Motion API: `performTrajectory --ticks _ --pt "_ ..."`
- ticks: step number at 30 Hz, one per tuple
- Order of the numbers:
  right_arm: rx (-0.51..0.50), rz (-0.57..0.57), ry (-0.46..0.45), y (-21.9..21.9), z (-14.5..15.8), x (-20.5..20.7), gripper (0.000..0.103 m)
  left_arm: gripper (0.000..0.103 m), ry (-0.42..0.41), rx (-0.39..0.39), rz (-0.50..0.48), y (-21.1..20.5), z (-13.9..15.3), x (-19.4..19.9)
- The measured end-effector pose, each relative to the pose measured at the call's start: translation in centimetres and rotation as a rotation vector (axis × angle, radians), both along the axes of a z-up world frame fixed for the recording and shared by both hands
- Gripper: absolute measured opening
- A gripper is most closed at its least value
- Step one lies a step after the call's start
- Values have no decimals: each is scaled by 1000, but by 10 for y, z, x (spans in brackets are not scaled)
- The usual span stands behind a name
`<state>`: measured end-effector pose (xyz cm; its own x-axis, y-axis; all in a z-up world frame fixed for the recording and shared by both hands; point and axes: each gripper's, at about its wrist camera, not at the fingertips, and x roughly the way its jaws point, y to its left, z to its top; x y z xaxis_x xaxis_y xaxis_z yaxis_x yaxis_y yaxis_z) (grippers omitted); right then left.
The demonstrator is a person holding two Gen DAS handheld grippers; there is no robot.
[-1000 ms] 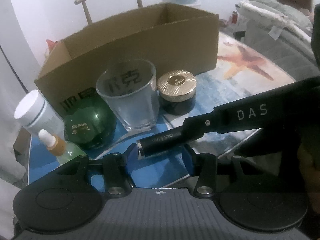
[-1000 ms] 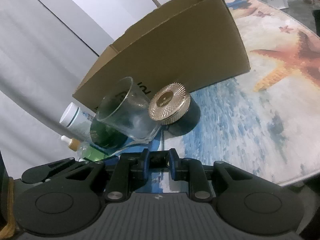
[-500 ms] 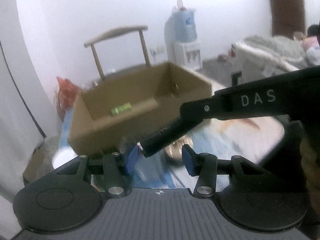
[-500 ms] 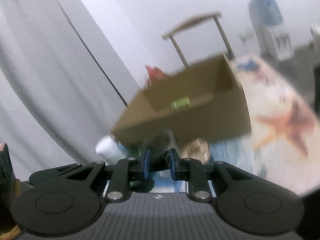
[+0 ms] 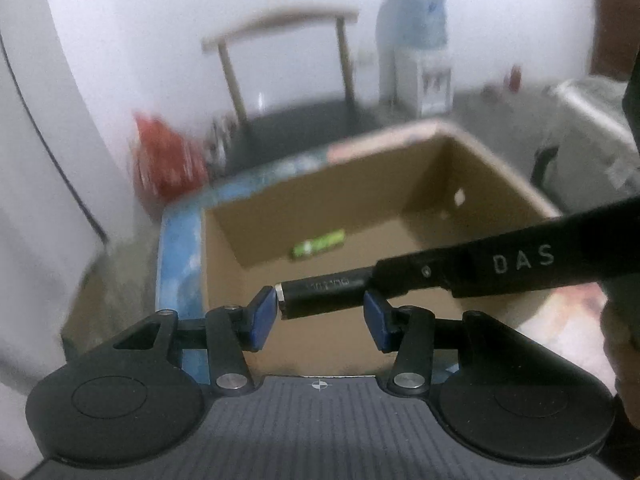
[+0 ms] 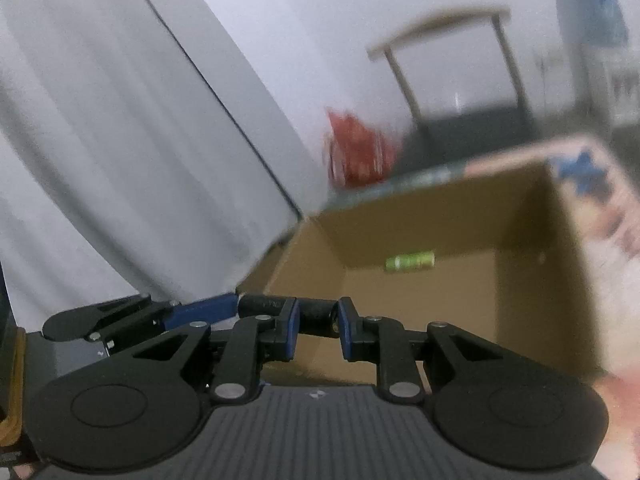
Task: Organize rigid objects
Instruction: 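Carry the black cylinder into the box and open the right gripper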
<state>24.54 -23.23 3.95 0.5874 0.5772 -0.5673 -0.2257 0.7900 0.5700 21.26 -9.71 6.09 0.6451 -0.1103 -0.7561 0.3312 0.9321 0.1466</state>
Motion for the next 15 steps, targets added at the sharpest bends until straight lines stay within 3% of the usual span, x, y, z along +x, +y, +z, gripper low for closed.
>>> performTrajectory --ticks 4,7,12,15 --pt "47 26 214 3 -38 65 23 47 172 -6 27 9 -28 55" --pt "70 26 340 7 -65 103 23 47 246 19 45 9 -46 87" --pt "85 13 453 12 -89 144 23 48 285 75 66 15 -68 105" --pt "76 -3 471 17 -94 160 23 49 251 99 70 13 -69 108"
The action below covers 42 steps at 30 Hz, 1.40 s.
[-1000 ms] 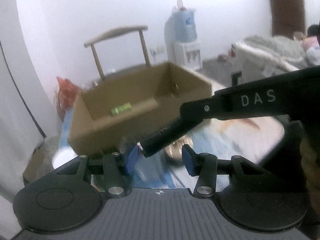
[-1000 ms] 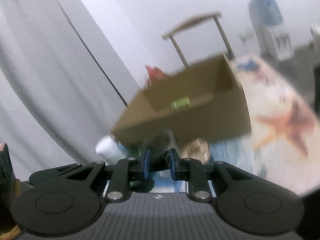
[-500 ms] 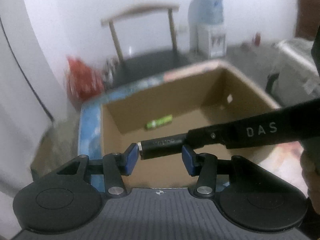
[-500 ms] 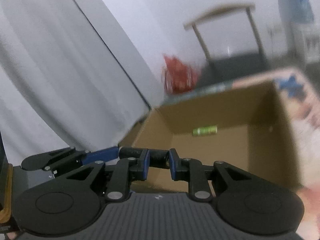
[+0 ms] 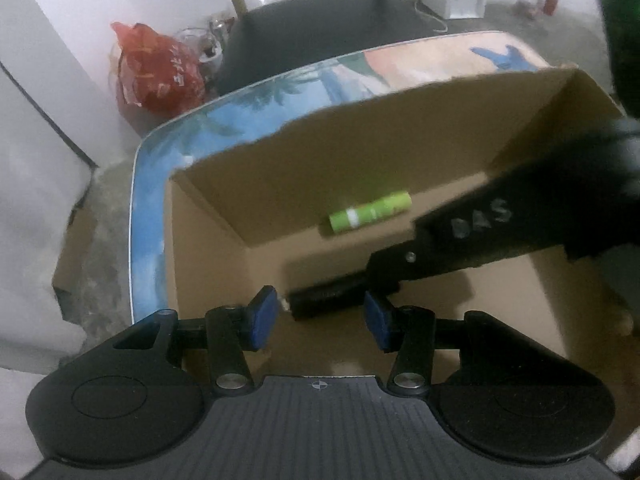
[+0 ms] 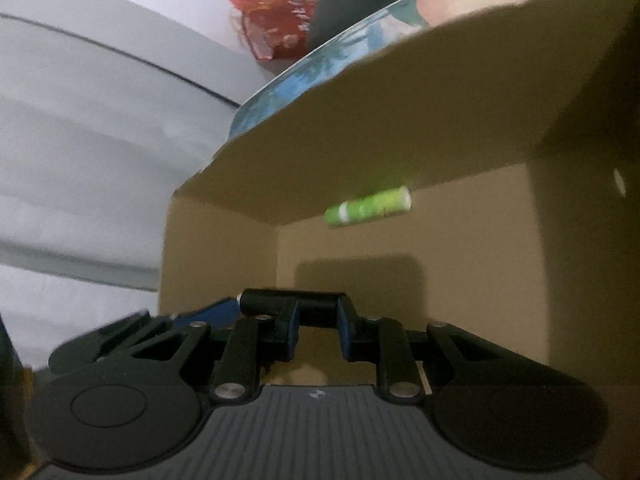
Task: Organize rigid objects
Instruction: 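Carry the black cylinder into the box and open the right gripper, then move the right gripper back to the black oval fob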
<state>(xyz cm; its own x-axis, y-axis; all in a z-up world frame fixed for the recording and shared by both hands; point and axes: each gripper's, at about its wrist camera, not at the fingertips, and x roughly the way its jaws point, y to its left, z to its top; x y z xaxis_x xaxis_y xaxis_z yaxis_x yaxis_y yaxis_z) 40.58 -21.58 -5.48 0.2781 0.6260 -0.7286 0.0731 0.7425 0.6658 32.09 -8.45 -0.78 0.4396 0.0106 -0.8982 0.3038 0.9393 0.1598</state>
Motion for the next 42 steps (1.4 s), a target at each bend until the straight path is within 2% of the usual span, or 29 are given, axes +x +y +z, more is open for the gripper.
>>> performTrajectory --ticks 4,7,10,15,19,23,25,27,29,32,35,37,42 --pt "-36 -27 -20 -1 3 7 23 51 -24 -16 8 -1 11 -3" --pt "-17 -41 -60 -9 16 2 23 52 -64 -19 -8 1 27 -15" --pt "-2 -38 -116 -20 37 -16 22 55 -113 -56 -19 7 54 -36" --pt "42 -18 -256 -48 91 -85 22 59 -245 -165 -38 32 109 -98" --pt "93 0 -393 -65 122 -159 22 61 -324 -249 -43 50 128 -162" --pt "122 17 -469 -67 121 -228 22 61 -326 -322 -53 60 107 -218" --pt "106 29 -485 -61 106 -255 22 61 -294 -348 -55 61 83 -241" --pt "81 39 -469 -52 88 -276 22 61 -278 -338 -52 57 56 -260" --pt "91 31 -412 -43 62 -289 22 60 -245 -335 -59 51 33 -273" --pt "113 -8 -302 -33 24 -294 22 58 -186 -312 -86 38 1 -276" --pt "156 -41 -222 -25 -3 -292 23 54 -171 -240 -104 27 -19 -275" --pt "168 -49 -194 -21 -11 -288 23 53 -169 -206 -104 22 -30 -269" --pt "164 -34 -173 -9 -19 -277 23 51 -146 -215 -88 20 -40 -256"
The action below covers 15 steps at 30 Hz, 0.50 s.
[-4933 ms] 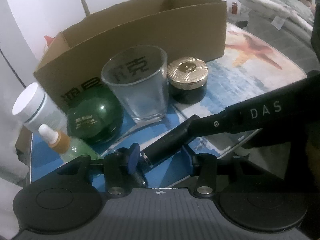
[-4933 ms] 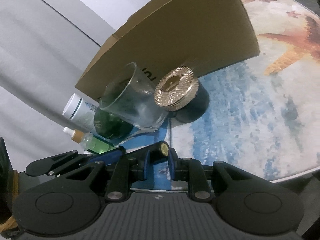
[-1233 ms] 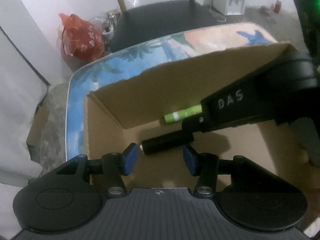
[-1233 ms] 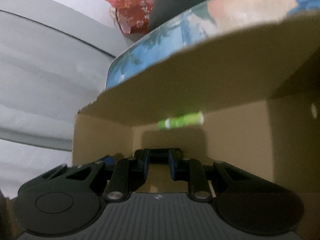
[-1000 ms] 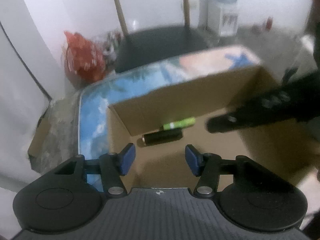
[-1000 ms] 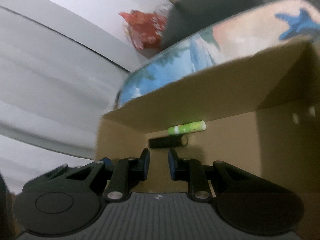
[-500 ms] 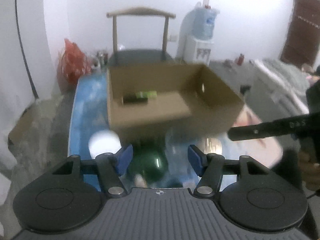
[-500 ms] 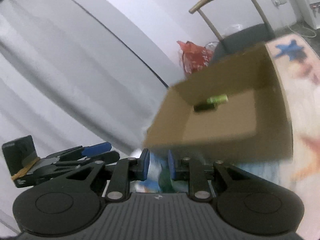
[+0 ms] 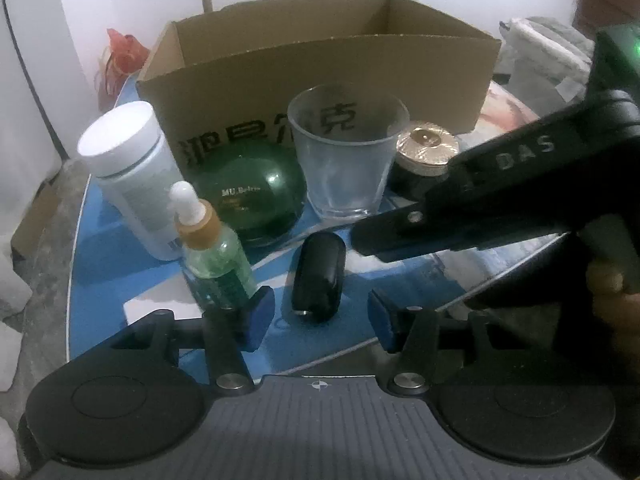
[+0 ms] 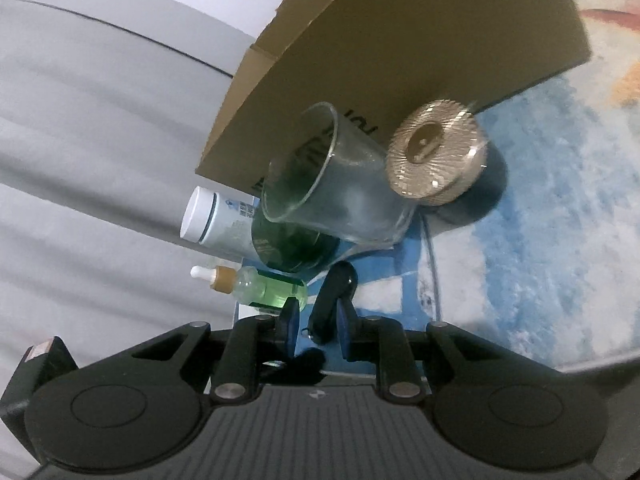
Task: Organize rigid objects
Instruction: 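Move the right gripper back to the black oval fob, then close the right gripper around the black oval fob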
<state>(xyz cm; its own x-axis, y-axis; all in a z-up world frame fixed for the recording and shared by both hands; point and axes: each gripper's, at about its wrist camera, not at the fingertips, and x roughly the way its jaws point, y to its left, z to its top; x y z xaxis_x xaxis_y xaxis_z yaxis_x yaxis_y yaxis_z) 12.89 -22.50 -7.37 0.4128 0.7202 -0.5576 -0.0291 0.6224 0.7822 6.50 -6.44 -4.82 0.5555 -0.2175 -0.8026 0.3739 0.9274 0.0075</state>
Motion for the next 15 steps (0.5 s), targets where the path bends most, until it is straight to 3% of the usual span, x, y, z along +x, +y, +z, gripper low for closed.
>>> performTrajectory --ticks 7,15 --pt "-26 28 36 11 -17 8 23 47 40 -41 -29 -2 -5 3" --pt "-41 36 49 16 -25 14 23 48 54 -24 -18 -3 -9 17"
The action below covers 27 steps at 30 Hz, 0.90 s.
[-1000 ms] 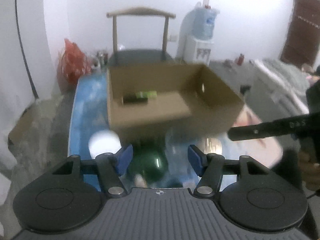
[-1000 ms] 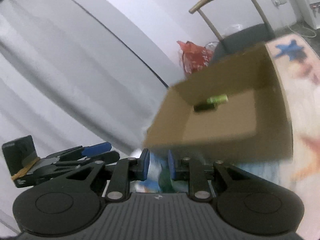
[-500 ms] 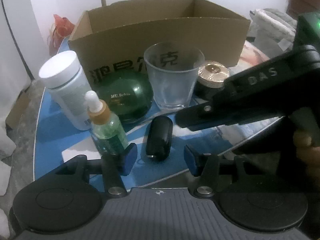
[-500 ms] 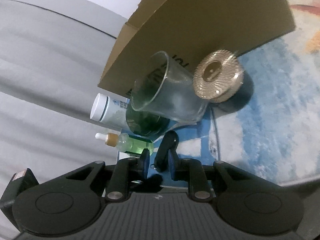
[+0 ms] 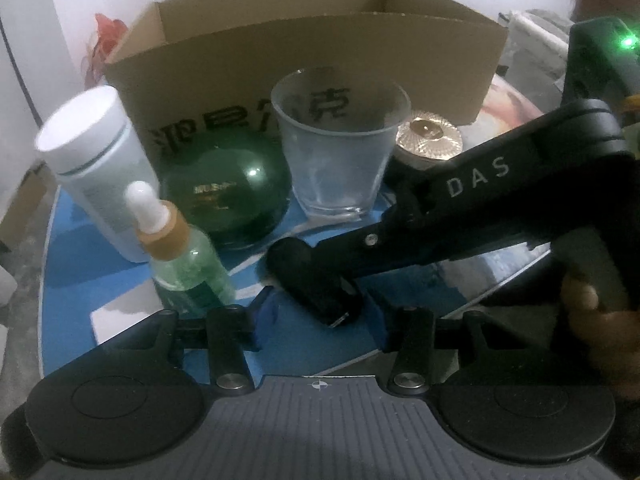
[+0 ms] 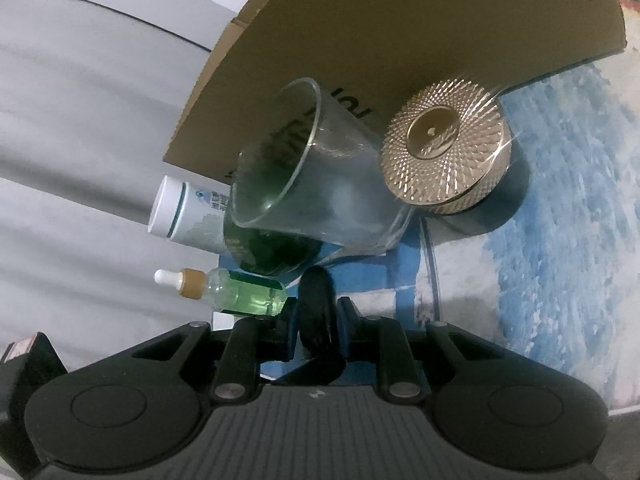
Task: Organize rigid objects
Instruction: 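Close the right gripper around the black oval fob, then carry the black fob into the box and open the right gripper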
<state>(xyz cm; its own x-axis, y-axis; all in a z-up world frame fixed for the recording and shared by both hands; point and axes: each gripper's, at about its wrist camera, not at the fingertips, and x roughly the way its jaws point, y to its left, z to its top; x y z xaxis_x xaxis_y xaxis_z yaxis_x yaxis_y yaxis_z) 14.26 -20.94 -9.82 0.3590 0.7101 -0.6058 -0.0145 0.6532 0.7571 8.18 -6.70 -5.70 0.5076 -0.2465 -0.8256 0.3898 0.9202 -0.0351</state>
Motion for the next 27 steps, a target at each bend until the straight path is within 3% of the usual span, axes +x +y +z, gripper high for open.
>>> performTrajectory --ticks 10,18,21,24,27 --pt "-17 34 -20 9 2 -2 23 47 -12 7 17 -3 1 3" --pt "35 59 -24 14 4 -9 22 45 -23 -5 -4 -1 1 -7" --pt "-6 53 -38 19 3 -11 21 44 -29 -1 -3 0 1 -7" --pt "9 35 -34 17 1 -11 18 32 -31 1 7 4 3 -8" --pt "2 27 -56 15 6 -16 18 29 -53 21 0 0 0 -24"
